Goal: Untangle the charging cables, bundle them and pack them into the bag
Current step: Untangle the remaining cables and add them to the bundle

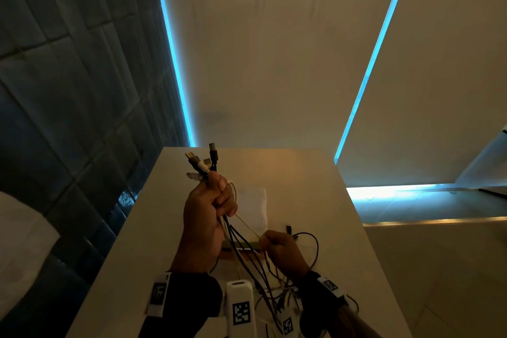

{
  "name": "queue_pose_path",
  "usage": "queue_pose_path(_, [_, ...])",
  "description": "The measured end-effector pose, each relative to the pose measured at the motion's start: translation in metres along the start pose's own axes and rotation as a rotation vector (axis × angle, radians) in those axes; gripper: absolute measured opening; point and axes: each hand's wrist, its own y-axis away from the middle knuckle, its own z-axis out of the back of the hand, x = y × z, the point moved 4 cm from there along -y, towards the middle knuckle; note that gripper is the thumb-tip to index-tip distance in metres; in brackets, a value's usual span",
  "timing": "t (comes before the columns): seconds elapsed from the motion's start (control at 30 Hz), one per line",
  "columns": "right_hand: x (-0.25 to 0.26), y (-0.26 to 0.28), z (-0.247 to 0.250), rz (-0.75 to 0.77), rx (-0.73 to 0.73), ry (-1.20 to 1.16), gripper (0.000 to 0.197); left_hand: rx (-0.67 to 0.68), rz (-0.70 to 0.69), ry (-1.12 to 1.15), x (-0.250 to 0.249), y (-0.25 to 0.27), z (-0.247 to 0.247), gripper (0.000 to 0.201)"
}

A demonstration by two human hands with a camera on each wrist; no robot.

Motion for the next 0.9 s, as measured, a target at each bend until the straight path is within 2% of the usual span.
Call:
queue_pose_path(0.2, [-0.007, 0.001, 0.005, -0.069, -0.092, 0.068, 0.042, -0.023, 0.020, -0.027, -0.003, -0.003, 0.004, 0.033])
queue_pose_path(0.3, [0.022, -0.003, 0.015, -0.057, -0.193, 0.005, 0.039, -0.044, 0.033, -0.073, -0.003, -0.005, 0.007, 0.036])
queue_pose_path(0.37, [0.054, -0.004, 0.018, -0.011, -0.207, -0.100, 0.035, -0.061, 0.038, -0.101, -0.001, -0.005, 0.009, 0.037])
queue_pose_path(0.47, [0.113, 0.000, 0.017, 0.112, -0.132, -0.284, 0.027, -0.091, 0.061, -0.144, 0.002, -0.003, 0.009, 0.037])
queue_pose_path(0.6, [0.165, 0.013, 0.009, 0.265, 0.029, -0.365, 0.025, -0.194, 0.065, -0.205, 0.002, 0.001, 0.007, 0.036])
queue_pose_path(0.7, [0.172, 0.019, -0.001, 0.300, 0.158, -0.383, 0.023, -0.217, 0.073, -0.195, 0.001, 0.002, 0.008, 0.035])
queue_pose_path(0.8, [0.162, 0.022, -0.007, 0.256, 0.213, -0.355, 0.021, -0.160, 0.151, 0.015, 0.002, 0.003, 0.008, 0.034])
queue_pose_path(0.9, [0.145, 0.023, -0.009, 0.178, 0.230, -0.342, 0.022, -0.134, 0.096, 0.191, -0.006, 0.002, 0.003, 0.033])
